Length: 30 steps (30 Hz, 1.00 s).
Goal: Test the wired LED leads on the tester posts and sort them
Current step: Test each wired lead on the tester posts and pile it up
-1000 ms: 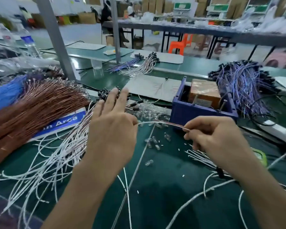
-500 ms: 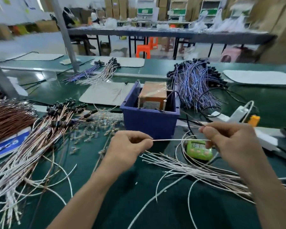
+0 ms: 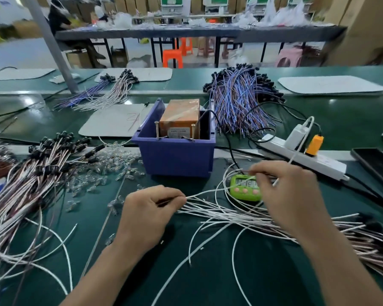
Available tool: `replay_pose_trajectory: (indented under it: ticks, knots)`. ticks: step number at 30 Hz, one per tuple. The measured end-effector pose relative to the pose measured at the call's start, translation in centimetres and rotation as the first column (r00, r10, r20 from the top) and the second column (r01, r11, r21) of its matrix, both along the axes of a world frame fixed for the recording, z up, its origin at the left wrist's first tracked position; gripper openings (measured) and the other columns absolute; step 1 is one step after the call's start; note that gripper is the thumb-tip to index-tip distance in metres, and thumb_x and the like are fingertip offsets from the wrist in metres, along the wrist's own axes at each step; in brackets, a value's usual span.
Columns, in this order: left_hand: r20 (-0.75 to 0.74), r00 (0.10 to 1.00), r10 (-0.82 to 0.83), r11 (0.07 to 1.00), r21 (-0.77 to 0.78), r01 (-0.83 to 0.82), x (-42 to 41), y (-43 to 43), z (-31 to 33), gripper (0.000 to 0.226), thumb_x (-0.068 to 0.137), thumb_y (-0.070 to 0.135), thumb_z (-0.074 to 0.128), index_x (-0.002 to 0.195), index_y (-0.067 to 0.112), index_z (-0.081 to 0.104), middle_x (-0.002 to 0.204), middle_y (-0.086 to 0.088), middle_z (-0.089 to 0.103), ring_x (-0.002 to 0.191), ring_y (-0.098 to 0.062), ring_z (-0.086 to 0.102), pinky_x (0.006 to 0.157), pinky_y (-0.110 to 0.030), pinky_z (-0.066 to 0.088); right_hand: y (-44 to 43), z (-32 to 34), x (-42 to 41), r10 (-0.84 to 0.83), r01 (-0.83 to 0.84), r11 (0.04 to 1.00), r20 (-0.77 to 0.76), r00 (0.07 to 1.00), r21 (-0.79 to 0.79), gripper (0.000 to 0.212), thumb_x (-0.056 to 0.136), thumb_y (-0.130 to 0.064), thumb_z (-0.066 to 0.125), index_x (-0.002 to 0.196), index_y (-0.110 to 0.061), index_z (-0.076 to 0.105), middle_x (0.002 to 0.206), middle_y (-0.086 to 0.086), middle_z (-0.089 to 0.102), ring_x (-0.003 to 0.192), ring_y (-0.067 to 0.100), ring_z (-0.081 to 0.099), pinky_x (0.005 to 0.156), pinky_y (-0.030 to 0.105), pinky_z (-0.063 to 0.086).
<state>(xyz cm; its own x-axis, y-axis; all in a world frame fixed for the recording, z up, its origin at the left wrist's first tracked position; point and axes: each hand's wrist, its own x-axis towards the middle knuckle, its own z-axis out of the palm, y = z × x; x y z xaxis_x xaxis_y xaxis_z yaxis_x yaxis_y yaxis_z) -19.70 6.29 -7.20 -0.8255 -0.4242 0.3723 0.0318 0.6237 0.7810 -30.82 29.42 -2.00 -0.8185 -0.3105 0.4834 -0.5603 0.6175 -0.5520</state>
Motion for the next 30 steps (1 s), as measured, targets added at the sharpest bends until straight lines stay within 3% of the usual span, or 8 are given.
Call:
replay_pose_trajectory:
  ticks: [4, 7, 10, 14, 17, 23, 26, 30]
  knots:
    - [-0.01, 1.0, 0.009, 1.0, -0.006, -0.01, 0.1, 0.9, -0.4, 0.02, 0.081, 0.027, 0.084, 0.087, 0.044, 0.076, 0.082, 0.025, 0.074, 0.081, 0.001, 0.071, 0.074, -0.009, 0.048, -1.3, -0.5, 1.4, 0.088, -0.116, 0.969, 0.136, 0.987, 0.219, 0.018, 0.09, -0.017, 0.062, 0.085, -0.031, 0.073, 0.075, -0.013, 0.07, 0.065, 0.009, 0.058, 0.065, 0.03, 0.043]
    - [-0.009, 0.993, 0.117, 0.992, 0.04, -0.116, 0.0, 0.6, -0.2, 0.024, 0.082, 0.021, 0.085, 0.078, 0.044, 0.077, 0.079, 0.028, 0.073, 0.077, 0.006, 0.07, 0.07, -0.002, 0.045, -1.5, -0.6, 1.7, 0.043, -0.145, 0.915, 0.268, 0.962, 0.376, 0.02, 0.089, -0.024, 0.054, 0.087, -0.033, 0.071, 0.079, -0.012, 0.067, 0.073, 0.015, 0.057, 0.065, 0.029, 0.04]
    - [-0.011, 0.987, 0.163, 0.945, 0.287, -0.153, -0.3, -0.4, 0.2, 0.027, 0.088, 0.015, 0.079, 0.082, 0.041, 0.08, 0.074, 0.013, 0.076, 0.066, -0.001, 0.07, 0.064, -0.009, 0.05, -1.0, -0.1, 1.6, -0.01, -0.177, 0.876, 0.385, 0.923, 0.449, 0.02, 0.084, -0.028, 0.052, 0.084, -0.034, 0.071, 0.087, -0.011, 0.072, 0.078, 0.02, 0.062, 0.072, 0.03, 0.051]
    - [0.002, 0.988, 0.156, 0.827, 0.547, -0.132, -0.5, -1.5, 0.3, 0.034, 0.094, 0.0, 0.068, 0.082, 0.028, 0.082, 0.076, -0.003, 0.078, 0.065, -0.013, 0.073, 0.061, -0.016, 0.054, 0.9, 0.4, 0.2, -0.129, -0.009, 0.935, 0.363, 0.923, 0.355, 0.019, 0.083, -0.026, 0.058, 0.07, -0.033, 0.07, 0.067, -0.007, 0.069, 0.069, 0.022, 0.064, 0.073, 0.036, 0.057]
    - [0.066, 0.989, 0.135, 0.875, 0.459, -0.151, -0.6, -1.6, 0.0, 0.032, 0.096, -0.001, 0.065, 0.083, 0.025, 0.08, 0.079, 0.0, 0.079, 0.073, -0.018, 0.077, 0.062, -0.018, 0.056, 1.8, 0.2, -0.9, -0.216, 0.143, 0.96, 0.31, 0.926, 0.241, 0.024, 0.086, -0.02, 0.058, 0.067, -0.03, 0.068, 0.065, -0.005, 0.068, 0.067, 0.025, 0.062, 0.068, 0.039, 0.055]
    - [0.093, 0.935, 0.342, 0.932, 0.097, -0.351, 0.0, -0.6, 0.3, 0.023, 0.08, 0.028, 0.086, 0.066, 0.042, 0.074, 0.06, 0.025, 0.069, 0.058, 0.008, 0.066, 0.059, -0.002, 0.044, 1.8, -0.4, -1.6, -0.324, 0.306, 0.946, 0.267, 0.908, 0.108, 0.023, 0.089, -0.016, 0.056, 0.074, -0.027, 0.07, 0.068, -0.005, 0.068, 0.072, 0.029, 0.06, 0.071, 0.04, 0.053]
    - [0.059, 0.91, 0.41, 0.906, 0.091, -0.414, 0.3, -0.9, 0.7, 0.021, 0.072, 0.042, 0.089, 0.077, 0.054, 0.072, 0.059, 0.026, 0.067, 0.059, 0.007, 0.064, 0.057, -0.005, 0.043, 1.5, -0.8, -1.6, -0.362, 0.329, 0.929, 0.234, 0.902, 0.167, 0.023, 0.09, -0.016, 0.054, 0.077, -0.026, 0.07, 0.074, 0.0, 0.069, 0.076, 0.033, 0.058, 0.073, 0.041, 0.053]
    - [0.055, 0.948, 0.313, 0.915, 0.252, -0.316, 0.0, -1.7, 0.0, 0.019, 0.076, 0.03, 0.089, 0.077, 0.046, 0.077, 0.063, 0.014, 0.072, 0.055, -0.002, 0.066, 0.059, -0.022, 0.05, 1.3, -1.7, -1.7, -0.399, 0.355, 0.905, 0.177, 0.9, 0.233, 0.023, 0.093, -0.017, 0.052, 0.082, -0.024, 0.071, 0.079, 0.009, 0.067, 0.079, 0.037, 0.056, 0.075, 0.041, 0.05]
